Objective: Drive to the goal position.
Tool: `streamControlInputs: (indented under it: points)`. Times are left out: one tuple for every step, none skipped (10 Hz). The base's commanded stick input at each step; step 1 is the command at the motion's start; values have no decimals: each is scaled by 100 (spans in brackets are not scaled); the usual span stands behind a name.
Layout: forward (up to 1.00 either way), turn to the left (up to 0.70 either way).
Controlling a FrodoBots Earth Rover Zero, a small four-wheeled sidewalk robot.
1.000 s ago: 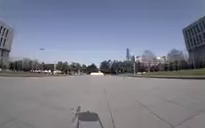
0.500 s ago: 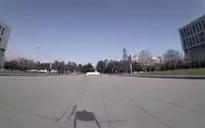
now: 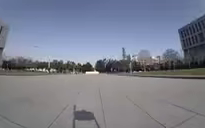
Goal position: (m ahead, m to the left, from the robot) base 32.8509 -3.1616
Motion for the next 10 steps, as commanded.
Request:
streamControlInputs:
  points:
    - [100, 3]
    - [100, 3]
    - [100, 3]
    - [100, 3]
    - [100, 3]
    - [46, 1]
    - [0, 0]
    - [0, 0]
    - [0, 0]
    - [0, 0]
